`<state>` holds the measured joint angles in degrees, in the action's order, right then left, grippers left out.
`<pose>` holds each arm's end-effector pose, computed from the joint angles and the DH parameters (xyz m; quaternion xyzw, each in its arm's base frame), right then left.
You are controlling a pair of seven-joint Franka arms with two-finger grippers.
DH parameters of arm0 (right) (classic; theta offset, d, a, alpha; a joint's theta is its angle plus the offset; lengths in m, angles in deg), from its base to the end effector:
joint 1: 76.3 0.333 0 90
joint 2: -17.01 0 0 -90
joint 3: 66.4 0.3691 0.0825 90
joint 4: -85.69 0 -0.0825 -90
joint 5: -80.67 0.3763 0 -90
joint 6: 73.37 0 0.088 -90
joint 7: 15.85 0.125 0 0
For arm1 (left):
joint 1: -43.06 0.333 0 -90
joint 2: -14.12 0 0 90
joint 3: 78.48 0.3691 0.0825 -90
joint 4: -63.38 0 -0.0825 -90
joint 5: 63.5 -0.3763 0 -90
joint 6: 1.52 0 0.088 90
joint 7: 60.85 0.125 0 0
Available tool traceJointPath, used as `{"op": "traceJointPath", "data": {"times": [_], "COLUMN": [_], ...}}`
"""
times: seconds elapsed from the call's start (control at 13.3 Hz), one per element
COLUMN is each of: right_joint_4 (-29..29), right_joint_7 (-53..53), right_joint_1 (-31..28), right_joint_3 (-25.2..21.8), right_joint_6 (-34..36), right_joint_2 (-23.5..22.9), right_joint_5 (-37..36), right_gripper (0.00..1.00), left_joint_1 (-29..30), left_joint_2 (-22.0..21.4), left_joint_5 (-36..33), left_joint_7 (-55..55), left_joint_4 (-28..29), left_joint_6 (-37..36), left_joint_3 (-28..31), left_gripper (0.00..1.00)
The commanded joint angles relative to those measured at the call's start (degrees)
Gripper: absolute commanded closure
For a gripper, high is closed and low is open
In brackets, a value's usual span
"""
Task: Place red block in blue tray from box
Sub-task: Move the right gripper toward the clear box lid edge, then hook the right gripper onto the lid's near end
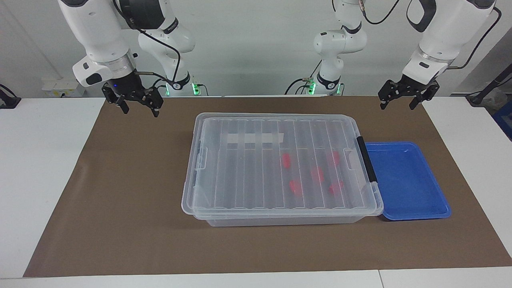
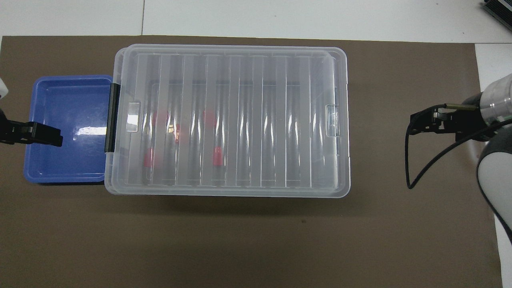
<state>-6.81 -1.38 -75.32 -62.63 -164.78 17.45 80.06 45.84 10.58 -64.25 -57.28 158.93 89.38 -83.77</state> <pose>0.5435 0.0440 0.6457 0.9964 -0.0846 -0.0047 0.0064 0.5237 -0.0230 0.6489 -0.9985 0.0531 0.0099 0.0093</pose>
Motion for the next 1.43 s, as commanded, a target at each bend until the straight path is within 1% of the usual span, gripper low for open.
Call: {"op": "traceJointPath", "data": {"times": [0.0,0.3,0.45,0.6,0.75,0.83,0.9,1.06,1.21,1.36], "right_joint_4": [-1.81,-2.42,-4.52,-7.68,-10.58,-11.9,-12.26,-12.7,-15.94,-18.5], "right_joint_7": [1.35,1.52,3.27,3.72,5.73,6.44,7.06,7.59,7.94,8.82], "right_joint_1": [-0.19,-0.28,-0.19,0.42,2.26,4.1,4.55,5.86,7.71,8.07], "right_joint_3": [0.18,0.18,0.36,0.71,0.71,0.62,0.71,0.62,0.62,0.71], "right_joint_6": [-1.22,-2.09,-5.86,-11.82,-17.71,-20.53,-22.03,-23.8,-24.33,-25.12], "right_joint_2": [1.32,1.32,1.32,1.06,0.09,-0.61,-1.48,-2.63,-1.67,-0.71], "right_joint_5": [0.09,0.35,0.44,0.61,0.79,0.79,0.79,0.79,0.79,0.79], "right_gripper": [0.0,0.0,0.0,0.0,0.0,0.0,0.0,0.0,0.0,0.0], "left_joint_1": [0.65,0.65,0.65,0.65,0.65,0.65,0.65,0.65,0.65,0.65], "left_joint_2": [-1.65,-1.65,-1.65,-1.65,-1.65,-1.65,-1.65,-1.65,-1.65,-1.65], "left_joint_5": [0.57,0.48,0.56,0.57,0.48,0.56,0.57,0.56,0.56,0.48], "left_joint_7": [0.3,0.3,0.3,0.3,0.3,0.3,0.3,0.3,0.3,0.3], "left_joint_4": [1.83,1.83,1.83,1.83,1.83,1.83,1.83,1.83,1.83,1.83], "left_joint_6": [0.51,0.51,0.51,0.51,0.51,0.51,0.51,0.51,0.51,0.51], "left_joint_3": [-0.15,-0.15,-0.15,-0.15,-0.15,-0.15,-0.15,-0.15,-0.15,-0.15], "left_gripper": [0.0,0.0,0.0,0.0,0.0,0.0,0.0,0.0,0.0,0.0]}}
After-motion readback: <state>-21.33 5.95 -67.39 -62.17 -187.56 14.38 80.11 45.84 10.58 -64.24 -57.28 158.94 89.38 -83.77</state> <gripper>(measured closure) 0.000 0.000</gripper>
